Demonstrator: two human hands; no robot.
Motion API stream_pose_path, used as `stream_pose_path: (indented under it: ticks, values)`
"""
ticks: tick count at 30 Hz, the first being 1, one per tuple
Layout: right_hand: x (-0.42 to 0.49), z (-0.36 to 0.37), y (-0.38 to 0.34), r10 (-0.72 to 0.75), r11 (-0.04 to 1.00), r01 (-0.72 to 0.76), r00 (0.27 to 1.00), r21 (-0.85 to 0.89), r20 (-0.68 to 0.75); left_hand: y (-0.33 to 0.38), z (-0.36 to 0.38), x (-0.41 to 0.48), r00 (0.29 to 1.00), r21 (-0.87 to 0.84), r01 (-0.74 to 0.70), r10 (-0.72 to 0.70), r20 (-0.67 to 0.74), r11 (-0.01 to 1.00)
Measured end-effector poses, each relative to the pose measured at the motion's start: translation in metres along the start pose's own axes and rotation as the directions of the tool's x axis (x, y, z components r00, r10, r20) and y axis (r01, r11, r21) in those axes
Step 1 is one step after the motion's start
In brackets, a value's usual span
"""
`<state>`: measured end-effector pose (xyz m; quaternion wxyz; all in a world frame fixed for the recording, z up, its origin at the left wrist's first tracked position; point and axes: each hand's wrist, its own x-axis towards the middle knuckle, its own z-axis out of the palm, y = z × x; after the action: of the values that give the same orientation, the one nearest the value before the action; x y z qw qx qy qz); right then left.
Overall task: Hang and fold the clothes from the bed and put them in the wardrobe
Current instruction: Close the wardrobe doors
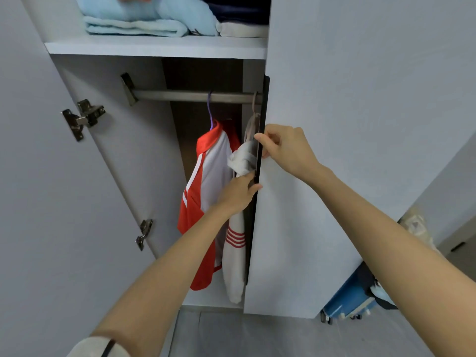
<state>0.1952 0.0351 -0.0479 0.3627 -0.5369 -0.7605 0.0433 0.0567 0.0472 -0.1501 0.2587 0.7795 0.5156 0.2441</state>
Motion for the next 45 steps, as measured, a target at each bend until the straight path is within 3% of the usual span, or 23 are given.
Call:
stream_pose_path:
  ticks: [6, 13, 21, 27, 34, 39, 41, 45]
  values:
    - [-0.003, -0.003, -0.003, 0.051, 0.998, -0.052, 0.996, 0.019, 0.076, 0.006, -0.003, -0.005, 0.997, -0.081, 0.071, -0.07, 0.014, 0.994]
    - [-0.036, -0.016, -0.02, 0.186, 0.979, -0.187, 0.982, 0.075, 0.02, 0.008, -0.031, -0.063, 0.986, -0.081, 0.063, -0.075, -0.147, 0.995]
    - [-0.087, -0.032, -0.092, 0.028, 0.969, -0.043, 0.998, 0.244, 0.063, 0.034, -0.076, -0.186, 0.905, -0.067, 0.111, -0.129, -0.406, 0.992]
    - [-0.149, -0.034, -0.146, -0.107, 0.933, 0.064, 0.989, 0.354, 0.103, 0.059, -0.089, -0.293, 0.785, -0.118, 0.176, -0.212, -0.582, 0.977]
    - [-0.19, -0.026, -0.22, -0.197, 0.888, 0.096, 0.963, 0.45, 0.184, 0.046, -0.107, -0.394, 0.562, -0.198, 0.268, -0.32, -0.762, 0.943]
    - [-0.187, -0.002, -0.285, -0.248, 0.872, 0.13, 0.948, 0.472, 0.197, 0.018, -0.136, -0.432, 0.462, -0.268, 0.312, -0.392, -0.796, 0.912]
    - [-0.181, 0.011, -0.311, -0.274, 0.862, 0.157, 0.944, 0.482, 0.183, 0.005, -0.151, -0.437, 0.468, -0.302, 0.309, -0.421, -0.777, 0.902]
    - [-0.162, 0.039, -0.361, -0.299, 0.856, 0.175, 0.935, 0.487, 0.189, -0.024, -0.182, -0.433, 0.548, -0.321, 0.294, -0.434, -0.715, 0.9]
